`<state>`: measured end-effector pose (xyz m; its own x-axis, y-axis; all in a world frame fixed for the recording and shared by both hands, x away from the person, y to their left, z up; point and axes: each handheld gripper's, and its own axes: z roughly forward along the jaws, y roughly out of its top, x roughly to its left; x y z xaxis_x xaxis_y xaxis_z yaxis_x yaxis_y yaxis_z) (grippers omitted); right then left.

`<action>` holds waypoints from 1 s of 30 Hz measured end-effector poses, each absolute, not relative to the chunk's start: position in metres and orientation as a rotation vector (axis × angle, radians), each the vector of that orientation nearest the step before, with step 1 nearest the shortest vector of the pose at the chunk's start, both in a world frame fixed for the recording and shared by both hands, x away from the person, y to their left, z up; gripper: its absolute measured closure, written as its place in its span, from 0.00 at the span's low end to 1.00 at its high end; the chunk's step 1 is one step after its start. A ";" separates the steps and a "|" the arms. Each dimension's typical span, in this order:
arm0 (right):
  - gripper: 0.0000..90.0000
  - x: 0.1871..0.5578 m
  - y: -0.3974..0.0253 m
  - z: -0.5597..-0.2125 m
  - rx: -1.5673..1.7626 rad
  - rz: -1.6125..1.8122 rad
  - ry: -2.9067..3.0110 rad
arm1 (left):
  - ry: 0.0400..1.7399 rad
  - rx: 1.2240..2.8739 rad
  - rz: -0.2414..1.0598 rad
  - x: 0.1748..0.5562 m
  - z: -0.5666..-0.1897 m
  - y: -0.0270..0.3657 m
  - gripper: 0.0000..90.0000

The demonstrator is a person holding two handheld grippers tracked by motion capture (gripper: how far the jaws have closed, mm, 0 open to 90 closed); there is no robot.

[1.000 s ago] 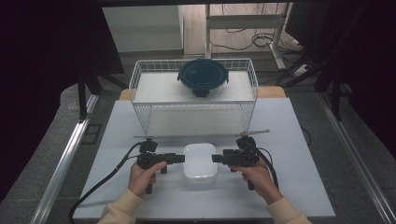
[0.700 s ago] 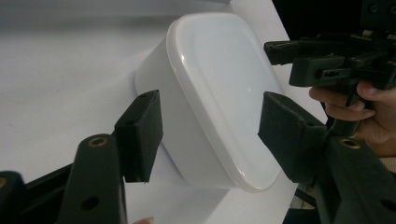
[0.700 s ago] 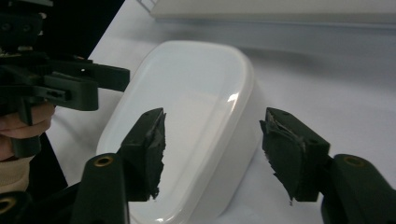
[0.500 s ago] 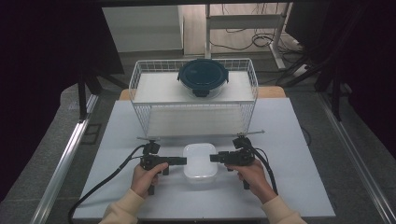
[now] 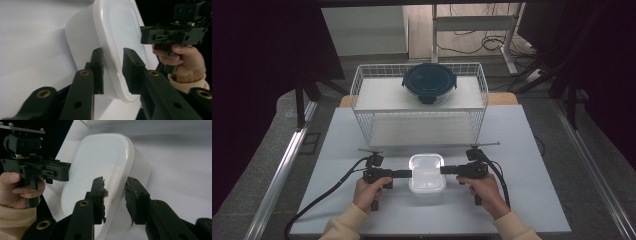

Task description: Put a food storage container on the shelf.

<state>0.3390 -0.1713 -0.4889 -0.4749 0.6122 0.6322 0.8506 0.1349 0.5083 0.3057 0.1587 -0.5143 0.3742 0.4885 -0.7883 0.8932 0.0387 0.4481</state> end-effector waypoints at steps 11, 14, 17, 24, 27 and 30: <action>0.86 0.329 -0.177 -0.479 -1.390 -1.309 -2.168 | 1.182 1.647 -0.408 0.288 -0.495 0.159 0.91; 0.87 0.327 -0.176 -0.479 -1.377 -1.319 -2.172 | 1.176 1.656 -0.398 0.287 -0.493 0.160 0.91; 0.87 0.325 -0.176 -0.475 -1.356 -1.340 -2.179 | 1.167 1.656 -0.392 0.286 -0.491 0.161 0.91; 0.88 0.319 -0.178 -0.461 -1.314 -1.391 -2.194 | 1.133 1.667 -0.346 0.280 -0.478 0.162 0.91; 0.88 0.314 -0.178 -0.452 -1.292 -1.423 -2.205 | 1.117 1.650 -0.349 0.277 -0.472 0.164 0.91; 0.88 0.310 -0.178 -0.444 -1.271 -1.448 -2.220 | 1.100 1.658 -0.320 0.272 -0.464 0.164 0.91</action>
<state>0.3103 -0.1778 -0.4442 -0.6098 0.5476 0.5730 0.7452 0.1499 0.6498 0.2725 0.1640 -0.4642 0.5382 0.4986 -0.6794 0.7853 -0.0040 0.6191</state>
